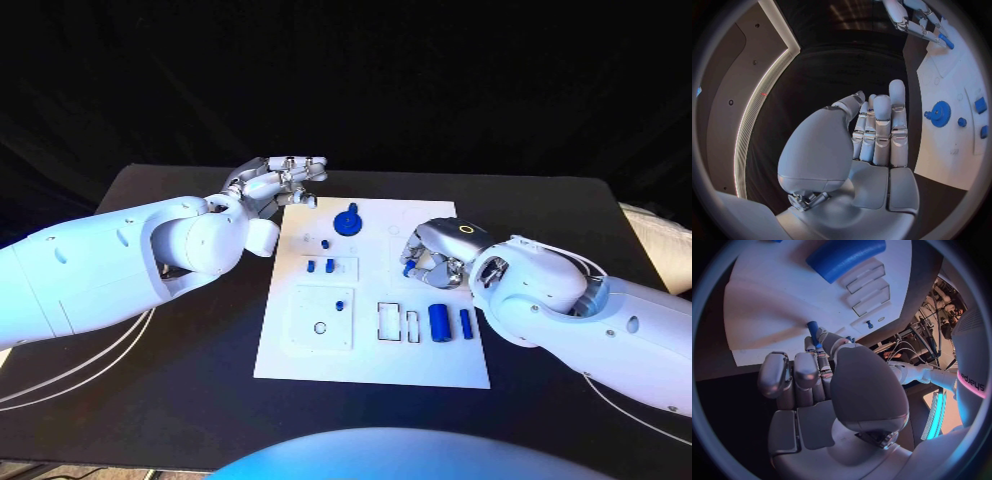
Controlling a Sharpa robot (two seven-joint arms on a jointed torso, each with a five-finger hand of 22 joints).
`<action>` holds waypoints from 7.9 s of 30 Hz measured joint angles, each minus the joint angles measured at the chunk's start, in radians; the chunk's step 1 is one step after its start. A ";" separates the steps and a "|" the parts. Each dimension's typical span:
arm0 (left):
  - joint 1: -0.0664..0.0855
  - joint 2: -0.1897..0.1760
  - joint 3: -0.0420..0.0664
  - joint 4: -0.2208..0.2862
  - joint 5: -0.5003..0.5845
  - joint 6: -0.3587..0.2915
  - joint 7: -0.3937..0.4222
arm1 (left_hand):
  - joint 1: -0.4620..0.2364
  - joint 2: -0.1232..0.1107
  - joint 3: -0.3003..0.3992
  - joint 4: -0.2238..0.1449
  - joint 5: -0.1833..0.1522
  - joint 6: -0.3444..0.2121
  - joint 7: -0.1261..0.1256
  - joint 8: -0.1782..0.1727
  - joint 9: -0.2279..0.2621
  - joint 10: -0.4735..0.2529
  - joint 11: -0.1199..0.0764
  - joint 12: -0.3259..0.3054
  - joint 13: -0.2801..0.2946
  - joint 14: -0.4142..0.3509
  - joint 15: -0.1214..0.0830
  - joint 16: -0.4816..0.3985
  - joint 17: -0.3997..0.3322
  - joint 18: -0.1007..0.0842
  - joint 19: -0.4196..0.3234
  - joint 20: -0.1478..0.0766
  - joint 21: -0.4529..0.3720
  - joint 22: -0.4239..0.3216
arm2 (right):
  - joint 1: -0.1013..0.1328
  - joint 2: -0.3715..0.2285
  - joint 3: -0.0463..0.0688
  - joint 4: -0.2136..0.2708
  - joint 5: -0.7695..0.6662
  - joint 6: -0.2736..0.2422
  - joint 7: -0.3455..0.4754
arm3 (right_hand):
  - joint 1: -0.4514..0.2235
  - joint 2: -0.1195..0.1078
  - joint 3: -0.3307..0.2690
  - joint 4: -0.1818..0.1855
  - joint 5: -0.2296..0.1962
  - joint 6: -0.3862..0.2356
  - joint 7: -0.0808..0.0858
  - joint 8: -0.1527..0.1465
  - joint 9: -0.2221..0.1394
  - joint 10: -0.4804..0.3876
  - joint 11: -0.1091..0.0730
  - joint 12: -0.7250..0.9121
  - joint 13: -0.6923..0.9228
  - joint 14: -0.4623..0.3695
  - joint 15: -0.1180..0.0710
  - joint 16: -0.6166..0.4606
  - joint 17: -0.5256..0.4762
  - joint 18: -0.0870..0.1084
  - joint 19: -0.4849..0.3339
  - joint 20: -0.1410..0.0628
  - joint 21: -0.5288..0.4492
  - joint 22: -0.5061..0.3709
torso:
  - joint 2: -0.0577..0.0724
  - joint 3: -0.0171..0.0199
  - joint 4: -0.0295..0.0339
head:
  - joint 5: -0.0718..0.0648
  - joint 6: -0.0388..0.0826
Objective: Assemble the parts on the task board
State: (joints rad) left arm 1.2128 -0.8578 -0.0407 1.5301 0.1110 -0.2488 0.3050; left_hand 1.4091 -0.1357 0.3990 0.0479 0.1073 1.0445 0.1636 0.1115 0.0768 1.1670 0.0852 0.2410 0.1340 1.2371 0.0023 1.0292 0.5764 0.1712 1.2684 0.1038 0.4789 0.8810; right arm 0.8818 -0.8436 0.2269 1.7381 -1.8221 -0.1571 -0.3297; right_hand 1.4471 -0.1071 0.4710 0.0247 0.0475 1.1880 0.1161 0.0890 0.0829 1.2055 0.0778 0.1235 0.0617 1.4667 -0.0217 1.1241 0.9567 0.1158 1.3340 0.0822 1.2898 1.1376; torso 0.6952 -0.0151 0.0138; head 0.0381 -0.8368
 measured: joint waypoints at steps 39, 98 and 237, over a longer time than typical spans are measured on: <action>-0.001 0.013 0.000 -0.002 0.000 0.002 0.000 | 0.000 0.000 0.000 0.000 0.000 0.000 0.000 0.000 -0.001 -0.004 0.004 0.006 0.001 -0.004 0.004 0.000 -0.002 0.000 0.000 0.000 0.000 -0.001 | -0.076 0.191 -0.033 0.086 0.068 -0.084 0.071 | 0.003 -0.003 0.041 -0.022 0.022 -0.005 0.012 -0.010 -0.003 0.006 0.006 -0.030 0.002 0.000 0.000 0.008 0.004 -0.010 0.004 -0.003 0.007 0.005 | 0.002 -0.0004 0.0014 | 0.046 -0.006; -0.002 0.016 0.000 -0.005 0.000 0.007 -0.002 | 0.000 0.000 -0.003 -0.003 0.000 0.000 0.000 0.004 -0.001 -0.004 0.004 0.006 0.003 -0.004 0.004 0.000 -0.004 0.000 0.000 0.000 -0.005 0.000 | -0.087 0.251 -0.082 0.009 -0.025 -0.017 0.080 | -0.090 -0.047 -0.063 -0.020 0.038 -0.192 0.048 -0.025 -0.020 -0.224 0.038 -0.061 0.000 -0.023 0.038 -0.111 -0.155 -0.008 -0.079 0.040 -0.096 -0.144 | 0.000 -0.0003 0.0000 | 0.058 -0.026; -0.020 0.014 -0.005 -0.006 -0.001 0.017 -0.013 | -0.004 0.004 -0.008 -0.008 0.000 -0.011 0.011 0.004 -0.006 -0.022 0.007 0.023 0.006 -0.008 0.007 0.000 -0.012 0.000 0.000 0.000 -0.005 -0.004 | -0.170 -0.073 0.009 0.209 0.295 -0.110 -0.263 | -0.197 0.112 -0.669 0.199 0.074 -0.126 -0.036 0.153 0.197 0.141 -0.073 0.738 1.008 0.000 -0.043 0.261 0.331 -0.063 0.100 -0.032 0.157 0.170 | -0.007 -0.0084 -0.0210 | -0.040 0.004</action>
State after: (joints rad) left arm 1.1932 -0.8436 -0.0459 1.5240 0.1104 -0.2316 0.2924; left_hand 1.4050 -0.1316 0.3906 0.0395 0.1073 1.0337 0.1743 0.1152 0.0711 1.1450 0.0927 0.2635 0.1396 1.2295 0.0097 1.0292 0.5646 0.1711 1.2684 0.1038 0.4743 0.8773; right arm 0.7123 -0.9168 0.2355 1.9475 -1.5272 -0.2674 -0.5930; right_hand 1.2502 0.0051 -0.1979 0.2237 0.1220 1.0623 0.0805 0.2422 0.2794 1.3461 0.0047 0.8614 1.0693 1.4664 -0.0645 1.3847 1.2875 0.0531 1.4336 0.0504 1.4466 1.3080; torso 0.6881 -0.0235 -0.0072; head -0.0019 -0.8332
